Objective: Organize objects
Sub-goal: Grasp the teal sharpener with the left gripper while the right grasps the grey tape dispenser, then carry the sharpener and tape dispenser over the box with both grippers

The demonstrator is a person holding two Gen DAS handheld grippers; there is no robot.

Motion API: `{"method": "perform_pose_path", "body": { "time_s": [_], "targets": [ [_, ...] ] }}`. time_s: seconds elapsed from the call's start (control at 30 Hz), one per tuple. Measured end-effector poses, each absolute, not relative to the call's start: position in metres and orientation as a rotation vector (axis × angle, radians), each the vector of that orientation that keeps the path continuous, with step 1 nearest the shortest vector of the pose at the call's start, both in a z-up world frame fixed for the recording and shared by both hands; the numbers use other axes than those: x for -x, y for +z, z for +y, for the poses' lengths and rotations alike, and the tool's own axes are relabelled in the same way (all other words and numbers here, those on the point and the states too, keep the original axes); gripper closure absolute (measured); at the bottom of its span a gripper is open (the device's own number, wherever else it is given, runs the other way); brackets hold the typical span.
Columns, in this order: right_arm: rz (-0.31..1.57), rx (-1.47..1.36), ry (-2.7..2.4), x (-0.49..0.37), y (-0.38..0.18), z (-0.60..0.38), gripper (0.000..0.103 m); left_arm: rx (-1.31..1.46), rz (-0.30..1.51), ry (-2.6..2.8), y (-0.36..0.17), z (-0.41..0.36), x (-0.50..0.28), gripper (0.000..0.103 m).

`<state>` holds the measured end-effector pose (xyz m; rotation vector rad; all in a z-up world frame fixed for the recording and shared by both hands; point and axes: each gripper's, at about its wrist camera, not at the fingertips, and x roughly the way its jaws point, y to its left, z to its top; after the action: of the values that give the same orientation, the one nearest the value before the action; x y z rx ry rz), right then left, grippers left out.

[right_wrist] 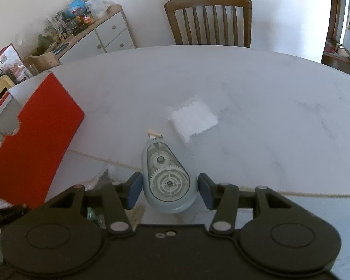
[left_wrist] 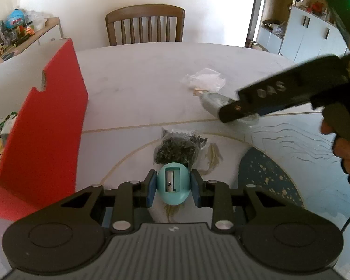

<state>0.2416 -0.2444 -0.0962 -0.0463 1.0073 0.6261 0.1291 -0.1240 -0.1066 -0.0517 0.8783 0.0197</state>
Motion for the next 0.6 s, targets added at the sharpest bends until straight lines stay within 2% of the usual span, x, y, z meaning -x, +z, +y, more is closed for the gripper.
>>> {"method": "perform_pose_path", "body": {
  "time_s": [0.6],
  "targets": [
    [0.969, 0.047, 0.664, -0.176, -0.050, -0.275, 0.052, 0.125, 0.821, -0.020, -0.051, -0.100, -0.080, 0.073]
  ]
}}
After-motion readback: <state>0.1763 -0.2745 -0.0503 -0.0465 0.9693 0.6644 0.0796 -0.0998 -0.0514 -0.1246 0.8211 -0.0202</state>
